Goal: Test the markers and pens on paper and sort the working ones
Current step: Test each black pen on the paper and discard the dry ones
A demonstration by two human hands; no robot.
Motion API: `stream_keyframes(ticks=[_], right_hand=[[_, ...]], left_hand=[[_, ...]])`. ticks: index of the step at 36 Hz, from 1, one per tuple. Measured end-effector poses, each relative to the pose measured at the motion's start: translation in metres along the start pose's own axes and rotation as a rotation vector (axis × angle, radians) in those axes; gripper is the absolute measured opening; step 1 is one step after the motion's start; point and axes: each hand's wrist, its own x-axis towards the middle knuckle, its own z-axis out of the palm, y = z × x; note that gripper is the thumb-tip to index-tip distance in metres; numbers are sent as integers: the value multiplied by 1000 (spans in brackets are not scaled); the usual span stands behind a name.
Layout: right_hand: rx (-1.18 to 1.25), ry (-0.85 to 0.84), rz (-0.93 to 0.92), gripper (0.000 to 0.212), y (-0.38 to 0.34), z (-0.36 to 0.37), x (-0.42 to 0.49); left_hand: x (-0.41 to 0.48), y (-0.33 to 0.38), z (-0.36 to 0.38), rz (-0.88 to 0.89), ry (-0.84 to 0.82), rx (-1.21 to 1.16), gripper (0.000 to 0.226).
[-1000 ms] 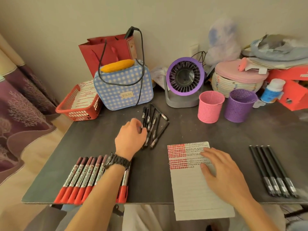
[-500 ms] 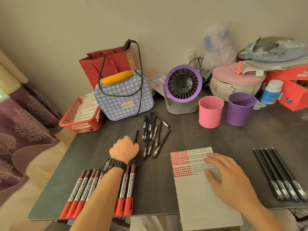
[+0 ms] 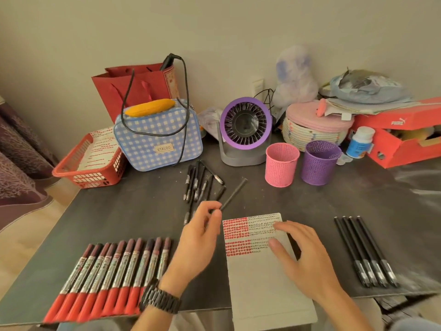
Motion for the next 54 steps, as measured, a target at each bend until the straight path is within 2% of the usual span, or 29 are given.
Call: stream_keyframes(ticks=[5, 6, 9, 10, 15, 20, 27, 33, 38, 43, 47, 50, 54], right_hand=[[358, 60, 58, 37, -15, -11, -16], [443, 53, 82, 35, -19, -13, -19], [614, 65, 150, 11, -29, -16, -30], [641, 71, 173, 12, -31, -17, -33], [752, 93, 274, 13, -35, -18, -46], [750, 120, 273, 12, -37, -11, -59], [767, 115, 301, 32, -50, 2, -67], [771, 102, 225, 37, -57, -5, -64], [725, -5, 166, 28, -57, -15, -55], [882, 99, 269, 29, -48, -20, -33], [829, 107, 320, 28, -37, -18, -17], [750, 78, 323, 20, -35, -13, -8], [626, 40, 310, 17, -34, -6, 8]], left_hand=[[-37, 17, 46, 110, -211, -11, 13], [-42, 17, 53, 129, -227, 4, 13], [-52, 17, 65, 126, -235, 62, 8], [-54, 16, 67, 109, -233, 85, 9], [-62, 11, 67, 43, -277, 308, 38], [-77, 14, 71, 65, -184, 465, 47], [-88, 22, 72, 211, -182, 394, 40], [-89, 20, 71, 115, -124, 309, 63], [-83, 13, 65, 100, -54, 372, 67], [-61, 0, 47, 199, -35, 509, 52], [-39, -16, 34, 200, -123, 546, 39], [-28, -25, 38, 181, -177, 557, 55], [-12, -30, 49, 164, -122, 575, 63]])
